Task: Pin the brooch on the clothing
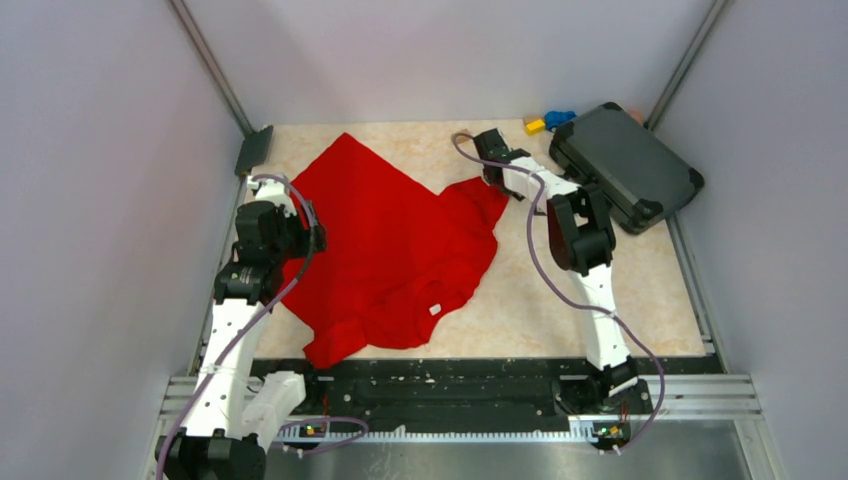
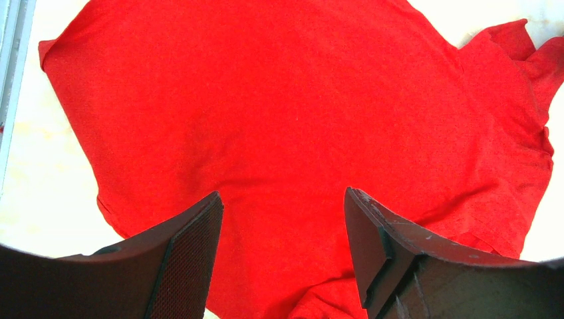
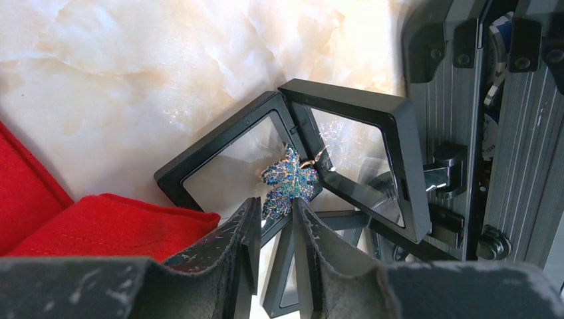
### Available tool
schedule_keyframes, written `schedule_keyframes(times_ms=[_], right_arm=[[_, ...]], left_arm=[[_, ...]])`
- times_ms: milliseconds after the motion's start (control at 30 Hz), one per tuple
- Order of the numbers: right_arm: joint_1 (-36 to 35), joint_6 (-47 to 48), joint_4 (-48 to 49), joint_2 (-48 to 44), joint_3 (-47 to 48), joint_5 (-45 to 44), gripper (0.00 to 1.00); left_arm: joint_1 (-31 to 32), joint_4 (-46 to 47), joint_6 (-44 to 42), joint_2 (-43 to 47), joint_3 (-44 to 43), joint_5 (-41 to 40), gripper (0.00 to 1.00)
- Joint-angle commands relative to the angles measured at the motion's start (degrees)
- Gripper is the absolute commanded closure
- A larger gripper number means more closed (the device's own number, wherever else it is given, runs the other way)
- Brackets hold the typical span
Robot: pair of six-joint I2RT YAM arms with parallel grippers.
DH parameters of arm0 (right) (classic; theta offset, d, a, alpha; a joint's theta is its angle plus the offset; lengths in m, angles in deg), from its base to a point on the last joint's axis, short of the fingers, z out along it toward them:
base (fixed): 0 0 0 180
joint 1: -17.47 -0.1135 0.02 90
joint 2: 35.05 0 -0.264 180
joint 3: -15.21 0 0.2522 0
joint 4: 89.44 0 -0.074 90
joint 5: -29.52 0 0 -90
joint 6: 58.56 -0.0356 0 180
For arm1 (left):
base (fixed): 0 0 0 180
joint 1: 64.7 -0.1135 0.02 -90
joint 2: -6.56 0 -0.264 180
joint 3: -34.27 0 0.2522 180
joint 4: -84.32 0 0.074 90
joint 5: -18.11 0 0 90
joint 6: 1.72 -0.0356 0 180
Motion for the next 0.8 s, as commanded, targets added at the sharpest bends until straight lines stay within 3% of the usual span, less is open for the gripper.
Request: schedule_keyframes(times_ms=[0, 533, 767], right_arm=[[0.37, 0.68, 0.56, 1.42, 1.10, -1.46, 0.73], [0.44, 4.07, 4.64, 2.35, -1.19, -5.66, 0.79], [0.00, 6.00, 9.02, 0.00, -3.50, -7.77, 0.98]], left_arm=[[0.22, 1.87, -0.70, 0.59, 0.27, -0.64, 0.28], [0.22, 1.94, -0.70, 1.06, 0.40, -0.84, 0.28], [0.22, 1.94, -0.65, 1.25, 0.38, -0.79, 0.28]])
